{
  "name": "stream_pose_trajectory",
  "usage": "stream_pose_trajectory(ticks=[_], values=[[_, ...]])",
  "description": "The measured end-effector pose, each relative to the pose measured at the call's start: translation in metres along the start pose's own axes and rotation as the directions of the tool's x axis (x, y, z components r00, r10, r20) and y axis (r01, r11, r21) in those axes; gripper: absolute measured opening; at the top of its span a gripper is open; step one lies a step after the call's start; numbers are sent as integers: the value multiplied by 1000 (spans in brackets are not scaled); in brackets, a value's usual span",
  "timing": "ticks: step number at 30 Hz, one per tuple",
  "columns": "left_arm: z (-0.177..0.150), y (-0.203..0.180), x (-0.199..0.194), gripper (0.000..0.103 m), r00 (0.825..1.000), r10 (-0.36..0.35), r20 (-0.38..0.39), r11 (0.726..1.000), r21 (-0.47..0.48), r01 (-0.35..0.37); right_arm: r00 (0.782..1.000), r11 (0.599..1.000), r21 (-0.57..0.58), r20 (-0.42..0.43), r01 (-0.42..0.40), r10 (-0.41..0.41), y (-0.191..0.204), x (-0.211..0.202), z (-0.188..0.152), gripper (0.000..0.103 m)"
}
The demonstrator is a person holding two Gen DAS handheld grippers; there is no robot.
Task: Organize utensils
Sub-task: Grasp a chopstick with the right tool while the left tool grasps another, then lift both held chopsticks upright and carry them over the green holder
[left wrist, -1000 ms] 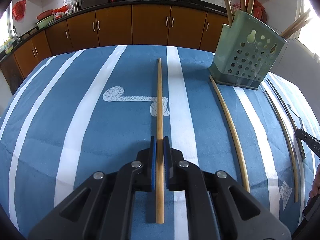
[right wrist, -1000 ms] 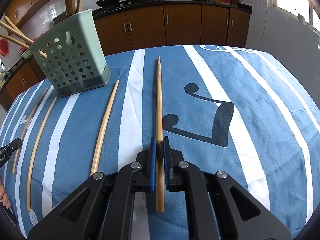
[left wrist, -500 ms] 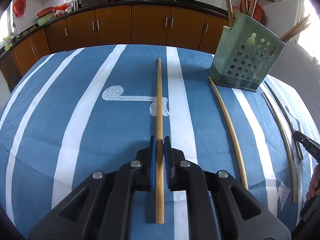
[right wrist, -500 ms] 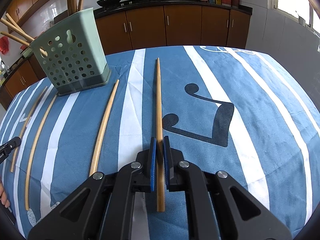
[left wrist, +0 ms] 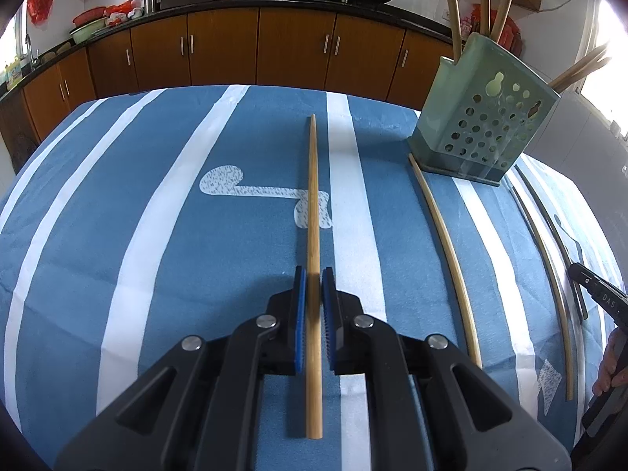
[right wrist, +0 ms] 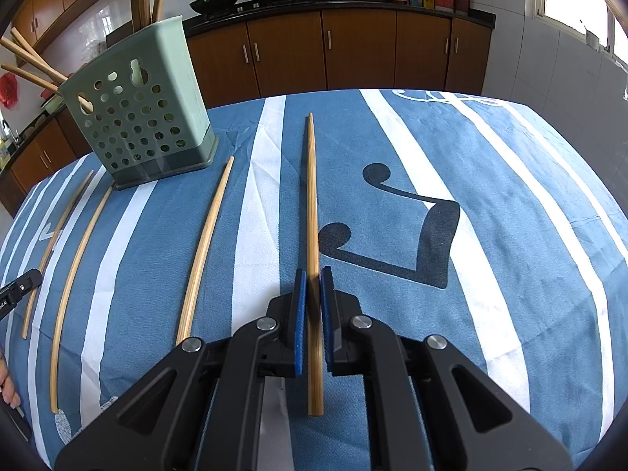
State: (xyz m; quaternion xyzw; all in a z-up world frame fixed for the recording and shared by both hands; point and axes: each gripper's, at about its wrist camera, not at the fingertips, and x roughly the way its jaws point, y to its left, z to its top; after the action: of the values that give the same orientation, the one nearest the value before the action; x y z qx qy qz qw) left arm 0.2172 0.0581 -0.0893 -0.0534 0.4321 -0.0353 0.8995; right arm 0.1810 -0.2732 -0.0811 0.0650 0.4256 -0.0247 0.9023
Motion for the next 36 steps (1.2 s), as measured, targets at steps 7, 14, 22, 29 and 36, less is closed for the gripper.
stream_pose_trajectory(ticks=[7,14,22,29,36], values=[[1,4,0,11,1000,-20,1,1000,-21,20,1000,1000,5,0,-6,6,0,0,0,9],[1,2,0,11,1000,-10,0,1000,-13,10,1000,1000,3,-1,-4,4,-1,0,1,9],[-18,-9,-14,11,999,47,-4,998,47,-47,1000,1000,-14,-6,-19,19,-2,-10,-11,9],[-24,-12,-22,8,997,71,-13,994,79,-70,999,999,3,7,-40,40,-7,-17,-11,7],[-10,-11,-63,8,995,48,93,995,77,-56,990,998,22,131,-54,51,-17,-55,2,7]])
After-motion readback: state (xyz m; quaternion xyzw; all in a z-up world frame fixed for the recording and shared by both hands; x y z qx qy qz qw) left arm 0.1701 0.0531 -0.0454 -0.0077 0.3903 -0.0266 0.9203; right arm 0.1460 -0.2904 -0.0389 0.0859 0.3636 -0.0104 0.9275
